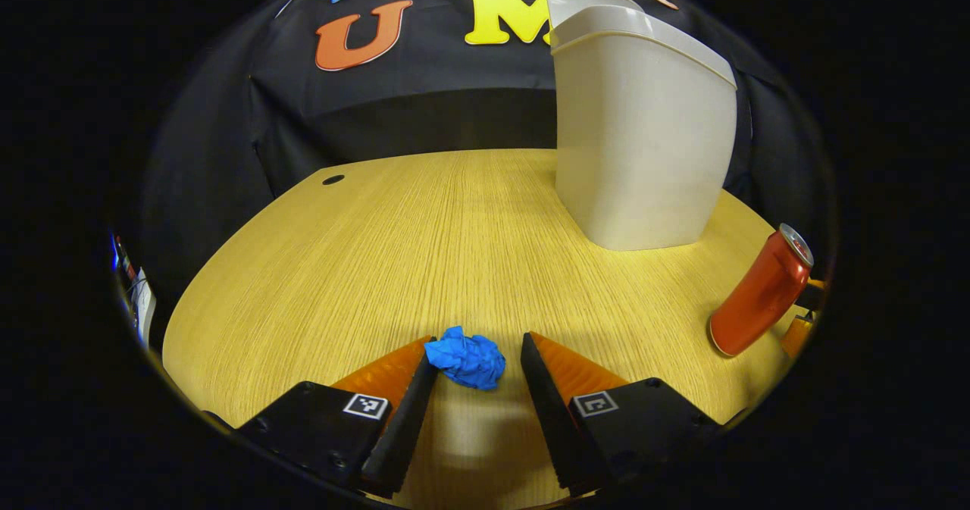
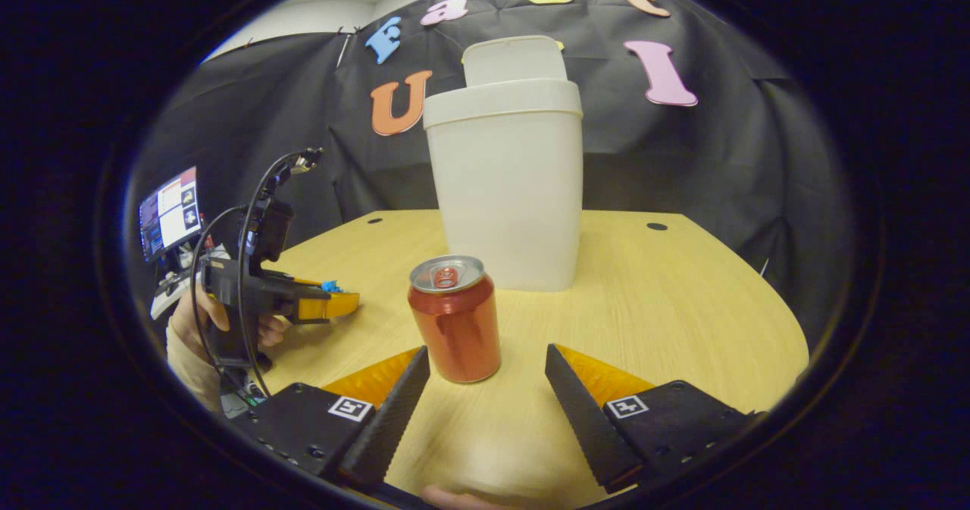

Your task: Press the lid of the desktop garbage bin to open it, pick up the crumpled paper on the desktop and throw it into the bin, then pick up the pop can on the desktop and drop it into the bin, and finally close the garbage bin lid.

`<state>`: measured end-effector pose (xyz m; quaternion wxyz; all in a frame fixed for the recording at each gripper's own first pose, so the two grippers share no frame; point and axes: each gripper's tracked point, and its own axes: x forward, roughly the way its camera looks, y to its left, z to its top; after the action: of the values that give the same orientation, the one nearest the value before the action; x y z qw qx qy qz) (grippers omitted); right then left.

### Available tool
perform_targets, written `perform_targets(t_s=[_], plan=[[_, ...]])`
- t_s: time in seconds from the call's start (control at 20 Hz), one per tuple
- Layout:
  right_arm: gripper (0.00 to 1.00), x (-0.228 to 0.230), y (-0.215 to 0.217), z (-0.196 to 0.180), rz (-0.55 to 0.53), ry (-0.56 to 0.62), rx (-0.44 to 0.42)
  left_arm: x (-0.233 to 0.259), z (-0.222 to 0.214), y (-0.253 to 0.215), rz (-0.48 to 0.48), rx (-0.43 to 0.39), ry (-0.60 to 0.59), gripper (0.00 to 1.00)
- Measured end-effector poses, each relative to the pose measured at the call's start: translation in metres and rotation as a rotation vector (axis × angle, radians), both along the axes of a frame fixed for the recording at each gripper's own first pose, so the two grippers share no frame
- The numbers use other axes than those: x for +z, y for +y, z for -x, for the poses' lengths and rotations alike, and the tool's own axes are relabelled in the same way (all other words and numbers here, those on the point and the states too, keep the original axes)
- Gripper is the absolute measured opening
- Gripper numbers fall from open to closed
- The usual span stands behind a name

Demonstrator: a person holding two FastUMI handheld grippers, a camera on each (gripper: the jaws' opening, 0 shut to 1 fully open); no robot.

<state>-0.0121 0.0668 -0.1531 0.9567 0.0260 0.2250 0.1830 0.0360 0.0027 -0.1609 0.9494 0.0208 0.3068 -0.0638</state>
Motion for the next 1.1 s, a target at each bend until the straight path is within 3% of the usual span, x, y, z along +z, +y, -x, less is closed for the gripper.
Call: perform_targets(t_s=[0.15,0.2,0.3,0.4,0.65,0.75,0.8,1.1], plan=[[0.96,-0.001,0.009,-0.008,0.006,0.002,0.002,0.0,-0.001,-0.001,0.0,-0.002,-0.004,0.61],[0.96,-0.003,0.013,-0.01,0.012,0.004,-0.001,0.001,0.001,0.003,-0.003,0.011,-0.008,0.52],[0.96,-0.007,0.018,-0.015,0.027,0.016,-0.009,0.006,0.0,0.004,0.006,0.023,-0.032,0.42],[0.96,-0.013,0.02,-0.021,0.049,0.025,-0.022,0.011,-0.001,0.003,0.031,0.022,-0.065,0.39],[0.96,-0.017,0.032,-0.034,0.088,0.026,-0.04,0.022,0.001,0.004,0.043,0.033,-0.118,0.37],[0.9,-0.013,0.039,-0.039,0.076,0.02,-0.038,0.032,0.002,-0.001,0.045,0.013,-0.177,0.37],[0.82,-0.014,0.04,-0.039,0.066,0.018,-0.044,0.036,0.002,-0.003,0.051,0.0,-0.205,0.37],[0.78,0.026,0.047,-0.041,0.007,-0.08,-0.043,0.057,0.0,-0.008,0.041,-0.002,-0.345,0.37]])
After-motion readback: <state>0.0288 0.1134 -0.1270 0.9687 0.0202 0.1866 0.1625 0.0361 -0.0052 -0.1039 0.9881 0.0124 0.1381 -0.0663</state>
